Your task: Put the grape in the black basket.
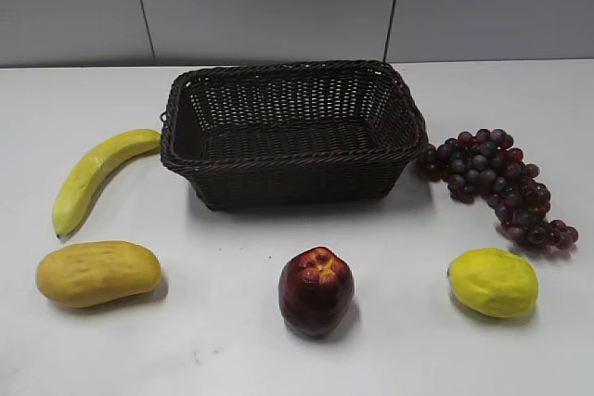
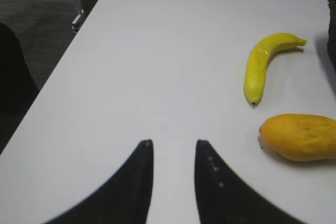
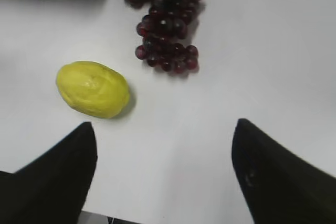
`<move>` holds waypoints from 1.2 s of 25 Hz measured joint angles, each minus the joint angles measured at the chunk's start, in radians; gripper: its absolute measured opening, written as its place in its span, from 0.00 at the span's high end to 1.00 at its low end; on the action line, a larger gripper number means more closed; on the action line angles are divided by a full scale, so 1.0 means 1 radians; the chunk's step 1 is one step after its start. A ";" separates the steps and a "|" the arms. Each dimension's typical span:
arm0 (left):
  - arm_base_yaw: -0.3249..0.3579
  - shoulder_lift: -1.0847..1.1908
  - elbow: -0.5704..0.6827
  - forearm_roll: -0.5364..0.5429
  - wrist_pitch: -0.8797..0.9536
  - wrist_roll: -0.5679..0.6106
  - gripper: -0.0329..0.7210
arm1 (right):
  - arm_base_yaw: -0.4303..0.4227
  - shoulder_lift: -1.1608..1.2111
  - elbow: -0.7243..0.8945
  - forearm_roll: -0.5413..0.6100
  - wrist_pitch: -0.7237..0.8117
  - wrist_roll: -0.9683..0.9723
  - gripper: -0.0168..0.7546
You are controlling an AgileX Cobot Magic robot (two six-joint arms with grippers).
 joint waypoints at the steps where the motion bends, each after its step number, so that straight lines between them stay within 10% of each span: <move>1: 0.000 0.000 0.000 0.000 0.000 0.000 0.67 | 0.000 0.060 -0.024 0.024 -0.010 -0.038 0.15; 30: 0.000 0.000 0.000 0.000 0.000 0.000 0.67 | 0.000 0.937 -0.186 0.092 -0.571 -0.602 0.19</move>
